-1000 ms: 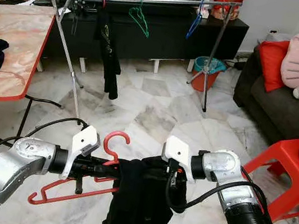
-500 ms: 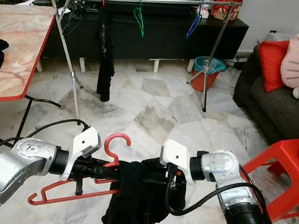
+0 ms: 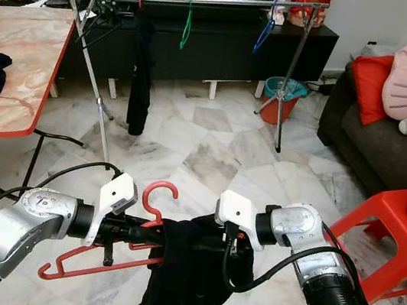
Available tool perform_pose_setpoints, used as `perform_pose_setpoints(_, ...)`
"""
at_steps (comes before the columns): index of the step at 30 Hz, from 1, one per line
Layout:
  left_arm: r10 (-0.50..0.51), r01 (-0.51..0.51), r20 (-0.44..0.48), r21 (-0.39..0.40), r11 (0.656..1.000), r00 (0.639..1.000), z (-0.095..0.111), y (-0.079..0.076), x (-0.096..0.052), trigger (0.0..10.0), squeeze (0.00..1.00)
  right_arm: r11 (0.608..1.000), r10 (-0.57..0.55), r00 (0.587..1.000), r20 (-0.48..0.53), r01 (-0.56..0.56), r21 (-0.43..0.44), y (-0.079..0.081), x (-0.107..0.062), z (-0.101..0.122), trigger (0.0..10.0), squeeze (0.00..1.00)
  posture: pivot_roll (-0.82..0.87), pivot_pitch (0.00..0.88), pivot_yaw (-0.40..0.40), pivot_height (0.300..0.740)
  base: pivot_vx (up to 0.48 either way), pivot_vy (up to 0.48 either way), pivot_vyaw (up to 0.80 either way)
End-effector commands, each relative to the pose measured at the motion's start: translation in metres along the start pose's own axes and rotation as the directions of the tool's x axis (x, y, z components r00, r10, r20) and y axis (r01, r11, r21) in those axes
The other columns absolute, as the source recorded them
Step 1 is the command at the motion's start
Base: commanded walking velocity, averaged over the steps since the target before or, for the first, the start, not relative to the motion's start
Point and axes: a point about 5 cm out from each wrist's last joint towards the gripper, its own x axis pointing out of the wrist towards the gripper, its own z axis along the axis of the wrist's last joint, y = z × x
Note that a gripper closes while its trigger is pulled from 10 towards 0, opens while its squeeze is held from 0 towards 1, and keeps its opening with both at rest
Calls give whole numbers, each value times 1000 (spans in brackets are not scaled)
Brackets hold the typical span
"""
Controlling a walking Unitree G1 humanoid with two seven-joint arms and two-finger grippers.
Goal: Hang hanger
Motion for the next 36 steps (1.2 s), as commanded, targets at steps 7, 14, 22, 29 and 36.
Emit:
perform_pose_setpoints(7,-1,-4,85,54,999,996,20,0,-3,10000,0,998,58,997,-46,-58,-1,3,1,-5,10000,0,77,0,3,740,0,0,0)
perform_pose_setpoints(14,2,-7,82,53,999,997,20,0,-3,10000,0,1000,-4,995,-96,3,-17,-3,0,-9,10000,0,78,0,4,740,0,0,0)
perform_pose_setpoints(22,2,-7,84,51,999,996,20,0,-2,10000,0,1000,-21,995,-93,20,-10,-5,0,-9,10000,0,79,0,2,740,0,0,0)
perform_pose_setpoints(29,8,-13,85,53,999,996,20,1,-3,10000,0,1000,11,998,-60,-12,-5,-4,3,-7,0,0,81,0,2,740,0,0,0)
perform_pose_setpoints(36,5,-9,86,53,999,996,20,0,-2,10000,0,1000,6,999,-45,-7,-5,-5,3,-4,0,0,80,0,1,740,0,0,0)
